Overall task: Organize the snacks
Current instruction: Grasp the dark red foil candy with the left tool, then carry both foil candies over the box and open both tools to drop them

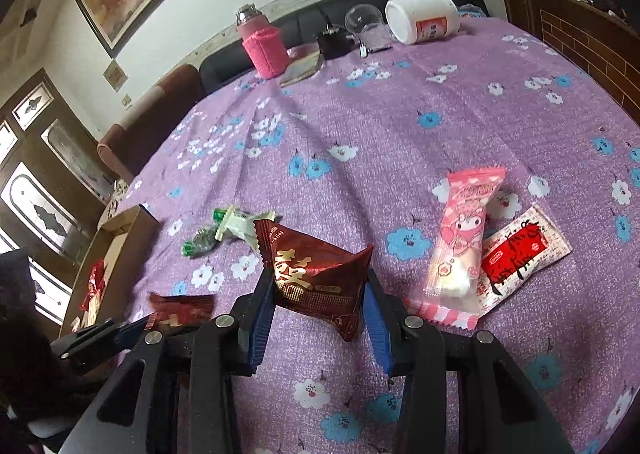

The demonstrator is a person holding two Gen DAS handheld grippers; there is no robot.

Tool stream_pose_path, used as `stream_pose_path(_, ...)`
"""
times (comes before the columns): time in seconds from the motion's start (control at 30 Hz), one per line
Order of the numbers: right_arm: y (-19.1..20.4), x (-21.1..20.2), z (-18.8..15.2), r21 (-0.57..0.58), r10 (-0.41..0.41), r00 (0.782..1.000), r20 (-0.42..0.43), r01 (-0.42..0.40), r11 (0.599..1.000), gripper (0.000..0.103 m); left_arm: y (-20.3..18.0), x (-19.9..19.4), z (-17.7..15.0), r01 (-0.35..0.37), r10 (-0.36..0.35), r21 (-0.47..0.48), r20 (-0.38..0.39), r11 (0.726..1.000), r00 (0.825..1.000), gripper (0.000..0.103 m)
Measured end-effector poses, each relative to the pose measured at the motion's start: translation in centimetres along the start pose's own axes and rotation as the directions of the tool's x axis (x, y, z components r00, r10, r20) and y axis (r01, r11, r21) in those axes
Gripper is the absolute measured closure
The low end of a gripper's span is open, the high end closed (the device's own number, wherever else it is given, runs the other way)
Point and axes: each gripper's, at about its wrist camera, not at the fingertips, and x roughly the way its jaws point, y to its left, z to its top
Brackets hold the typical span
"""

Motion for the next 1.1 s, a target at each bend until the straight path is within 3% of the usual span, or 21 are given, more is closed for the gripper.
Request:
stream_pose_path(0.23,0.4,0.0,-0.3,-0.003,0.023,1.000,0.012,-0.023,1.000,0.058,4.3,-7.6,-2.0,0.003,0.007,-0.103,0.094,0.995,0.996,0.074)
stream_pose_path(0.4,3.6,0.3,-0.4,-0.056,0.058,0.998,-0.016,-0.059,0.997,0.058,9.7,-12.4,-5.1,-0.065,0.092,-0.208,0.121,0.976,0.988,0.074)
stream_pose_path(0.47,5.8,0.0,-0.6,-0.067,0.113,0.993,-0.034,-0.115,0.991,0.058,11.6,-13.4,-6.1,-0.097,0.128,-0.242,0.116,0.965,0.985,0.074)
stream_pose_path(0.67,15.6,0.5,-1.7,-0.197,0.226,0.967,-0.118,-0.246,0.949,0.057,15.7,-14.1,-8.8,-0.128,0.163,-0.332,0.079,0.935,0.983,0.074)
stream_pose_path(0.8,21.6,1.9,-2.8,-0.302,0.219,0.962,-0.164,-0.261,0.917,0.057,16.2,-13.4,-9.8,-0.115,0.141,-0.341,0.051,0.933,0.989,0.073)
stream_pose_path(0.97,25.9,4.4,-3.3,-0.374,0.175,0.965,-0.194,-0.238,0.897,0.057,16.4,-12.9,-10.3,-0.087,0.109,-0.350,0.043,0.933,0.993,0.072)
stream_pose_path(1.1,27.9,6.7,-3.6,-0.407,0.126,0.969,-0.215,-0.206,0.890,0.057,16.9,-14.0,-10.5,-0.050,0.085,-0.355,0.082,0.934,0.993,0.053)
